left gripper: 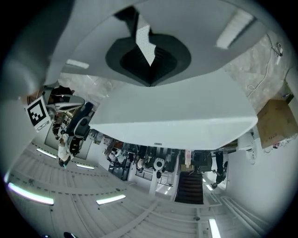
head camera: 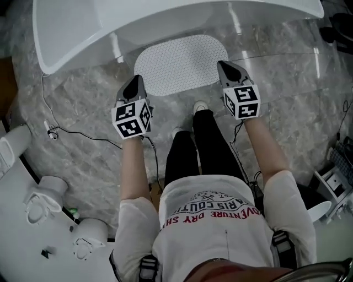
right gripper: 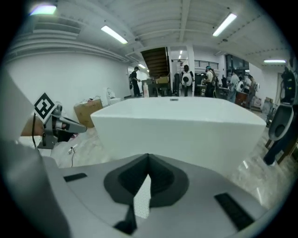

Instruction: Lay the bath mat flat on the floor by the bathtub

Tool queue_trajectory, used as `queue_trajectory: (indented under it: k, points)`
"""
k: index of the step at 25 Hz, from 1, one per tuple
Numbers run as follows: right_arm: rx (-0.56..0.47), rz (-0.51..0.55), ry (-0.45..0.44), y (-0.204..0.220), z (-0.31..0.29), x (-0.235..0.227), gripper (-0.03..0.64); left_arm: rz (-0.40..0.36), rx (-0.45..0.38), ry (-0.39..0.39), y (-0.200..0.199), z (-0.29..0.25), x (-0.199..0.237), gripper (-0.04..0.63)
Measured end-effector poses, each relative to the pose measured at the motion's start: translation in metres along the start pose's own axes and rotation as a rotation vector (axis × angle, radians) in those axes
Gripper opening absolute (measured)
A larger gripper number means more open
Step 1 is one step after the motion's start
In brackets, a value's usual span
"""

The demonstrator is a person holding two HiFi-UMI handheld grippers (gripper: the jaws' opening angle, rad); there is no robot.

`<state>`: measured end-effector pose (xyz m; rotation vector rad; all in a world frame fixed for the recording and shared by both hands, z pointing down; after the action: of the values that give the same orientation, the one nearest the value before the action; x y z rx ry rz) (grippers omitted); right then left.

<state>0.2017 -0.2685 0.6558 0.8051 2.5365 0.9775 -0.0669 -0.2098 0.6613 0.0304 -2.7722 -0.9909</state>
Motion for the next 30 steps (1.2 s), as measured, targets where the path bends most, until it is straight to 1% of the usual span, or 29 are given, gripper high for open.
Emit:
queue_trajectory:
  k: [7, 11, 15, 18, 20, 24, 27, 30]
  points:
    - [-0.143, 0.034, -0.031, -0.119, 0.118, 0.017, 0.009, -0.022, -0.152, 0.05, -0.112, 0.119, -0.057, 0.011]
    - [-0.236, 0.052, -0.024, -0.172, 0.181, 0.024, 0.009, -0.073, -0.252, 0.063, -0.167, 0.186, -0.084, 0.011]
    - [-0.389, 0.068, 0.021, -0.226, 0.243, 0.021, 0.009, -0.139, -0.37, 0.07, -0.216, 0.25, -0.114, 0.011]
    - [-0.513, 0.082, 0.028, -0.268, 0.278, 0.016, 0.008, -0.189, -0.491, 0.068, -0.255, 0.289, -0.127, 0.011]
    - [-0.557, 0.094, 0.023, -0.281, 0.301, 0.017, 0.009, -0.203, -0.549, 0.065, -0.268, 0.315, -0.135, 0.011]
    - [-0.607, 0.116, 0.005, -0.286, 0.343, 0.025, 0.008, -0.228, -0.62, 0.053, -0.278, 0.361, -0.151, 0.011]
    - [-0.645, 0.151, -0.005, -0.296, 0.358, 0.027, 0.008, -0.249, -0.671, 0.045, -0.289, 0.38, -0.156, 0.011]
    - [-0.656, 0.174, -0.019, -0.297, 0.365, 0.026, 0.008, -0.245, -0.697, 0.039, -0.291, 0.388, -0.161, 0.011]
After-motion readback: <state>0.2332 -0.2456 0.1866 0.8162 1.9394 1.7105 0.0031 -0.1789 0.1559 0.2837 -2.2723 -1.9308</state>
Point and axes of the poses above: the fingertips, and each gripper's own axes: z backward along the fingers, x to its left, y out of its underside, the point moved 3 cm from there along z, backward along the fingers, and after that the axes turned 6 degrees about x, right-handed, at the moved point
